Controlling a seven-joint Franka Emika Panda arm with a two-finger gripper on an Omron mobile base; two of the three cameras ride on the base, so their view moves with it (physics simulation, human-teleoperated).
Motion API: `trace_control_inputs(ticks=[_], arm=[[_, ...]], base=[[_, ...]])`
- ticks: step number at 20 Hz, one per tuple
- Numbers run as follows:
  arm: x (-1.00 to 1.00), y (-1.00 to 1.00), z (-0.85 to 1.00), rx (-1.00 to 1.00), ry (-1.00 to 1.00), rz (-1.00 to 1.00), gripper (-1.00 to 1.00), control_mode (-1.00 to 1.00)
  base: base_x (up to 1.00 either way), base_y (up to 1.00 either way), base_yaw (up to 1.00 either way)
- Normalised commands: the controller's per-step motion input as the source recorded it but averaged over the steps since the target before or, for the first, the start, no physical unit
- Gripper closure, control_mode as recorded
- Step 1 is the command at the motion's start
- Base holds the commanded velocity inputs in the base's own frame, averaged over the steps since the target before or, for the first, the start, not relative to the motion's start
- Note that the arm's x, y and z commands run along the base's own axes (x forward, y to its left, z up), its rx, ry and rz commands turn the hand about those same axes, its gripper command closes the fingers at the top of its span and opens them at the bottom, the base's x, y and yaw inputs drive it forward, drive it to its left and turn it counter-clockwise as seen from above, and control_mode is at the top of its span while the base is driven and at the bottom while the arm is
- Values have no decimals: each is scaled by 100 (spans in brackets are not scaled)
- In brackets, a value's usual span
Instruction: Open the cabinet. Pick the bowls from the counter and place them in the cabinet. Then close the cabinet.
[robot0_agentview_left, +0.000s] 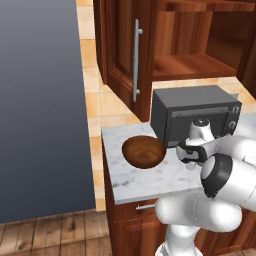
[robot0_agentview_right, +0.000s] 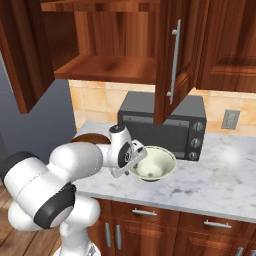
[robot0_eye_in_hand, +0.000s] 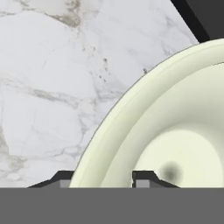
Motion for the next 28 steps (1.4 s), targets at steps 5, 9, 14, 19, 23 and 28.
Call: trace_control_inputs(ticks=[5,9,14,19,23,28], arm=[[-27,3,41,0,-7,0,100,-100],[-76,20,99,-7,-22,2,100,-100],[-78,26,100,-14,-35,9,100,-100],[-72,29,100,-15,-37,17,100,-100],[-42,20,100,-9,-21,20,100,-100],[-30,9,100,-9,-3,16,100,-100]], base=[[0,0,0],[0,0,0],[0,0,0],[0,0,0],[0,0,0],[0,0,0]])
